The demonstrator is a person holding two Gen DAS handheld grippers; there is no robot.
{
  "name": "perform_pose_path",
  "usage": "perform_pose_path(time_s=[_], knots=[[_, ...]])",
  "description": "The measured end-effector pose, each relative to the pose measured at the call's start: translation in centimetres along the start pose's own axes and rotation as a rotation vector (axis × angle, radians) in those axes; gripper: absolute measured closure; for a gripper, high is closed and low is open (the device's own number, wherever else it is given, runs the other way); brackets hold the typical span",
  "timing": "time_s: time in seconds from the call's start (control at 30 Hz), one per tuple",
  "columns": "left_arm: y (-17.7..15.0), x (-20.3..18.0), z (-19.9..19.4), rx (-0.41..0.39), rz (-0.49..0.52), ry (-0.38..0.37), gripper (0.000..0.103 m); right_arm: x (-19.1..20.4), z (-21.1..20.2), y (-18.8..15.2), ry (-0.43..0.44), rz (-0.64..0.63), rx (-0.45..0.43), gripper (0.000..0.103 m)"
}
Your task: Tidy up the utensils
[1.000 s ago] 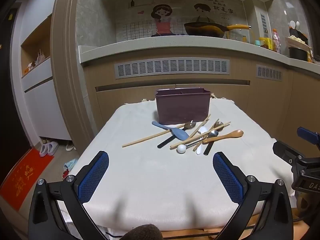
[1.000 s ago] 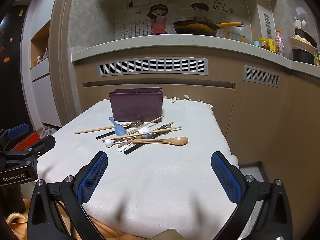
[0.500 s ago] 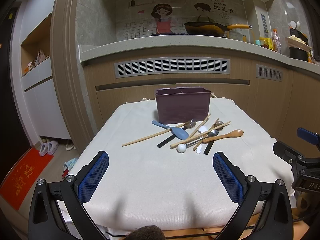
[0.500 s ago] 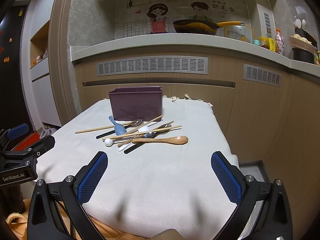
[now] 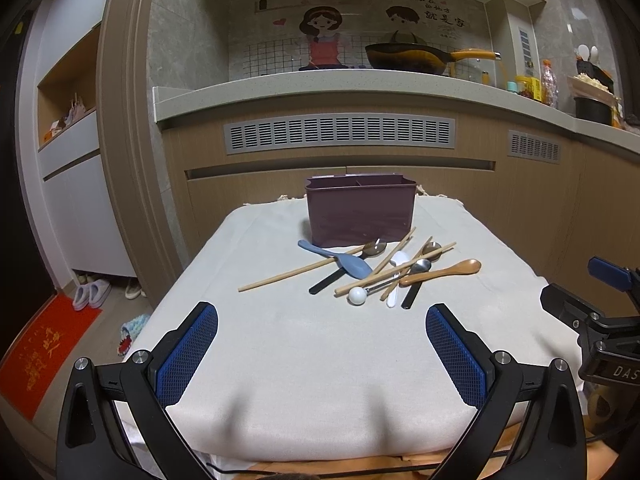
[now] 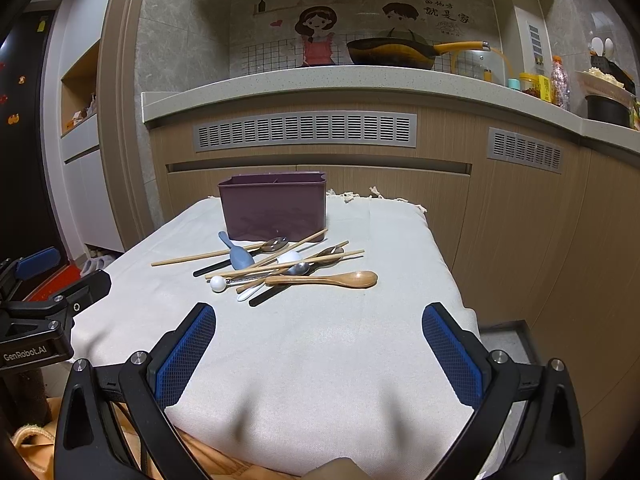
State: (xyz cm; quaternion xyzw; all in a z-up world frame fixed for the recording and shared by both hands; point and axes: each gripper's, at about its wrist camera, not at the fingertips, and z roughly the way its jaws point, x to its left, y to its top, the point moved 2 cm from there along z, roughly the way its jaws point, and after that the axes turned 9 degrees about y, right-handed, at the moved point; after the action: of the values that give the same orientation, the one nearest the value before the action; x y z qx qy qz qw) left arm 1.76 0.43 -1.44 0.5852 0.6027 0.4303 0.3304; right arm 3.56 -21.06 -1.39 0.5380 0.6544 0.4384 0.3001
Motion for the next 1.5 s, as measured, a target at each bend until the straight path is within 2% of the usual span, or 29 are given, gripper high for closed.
perform_pose_path(time_s=[1.5], knots=[[0.94,-0.02,-0.35,0.0,-0.009,-0.005,0.0,0.31,-0.18,0.14,0.007,0.005,-0.004,0.0]])
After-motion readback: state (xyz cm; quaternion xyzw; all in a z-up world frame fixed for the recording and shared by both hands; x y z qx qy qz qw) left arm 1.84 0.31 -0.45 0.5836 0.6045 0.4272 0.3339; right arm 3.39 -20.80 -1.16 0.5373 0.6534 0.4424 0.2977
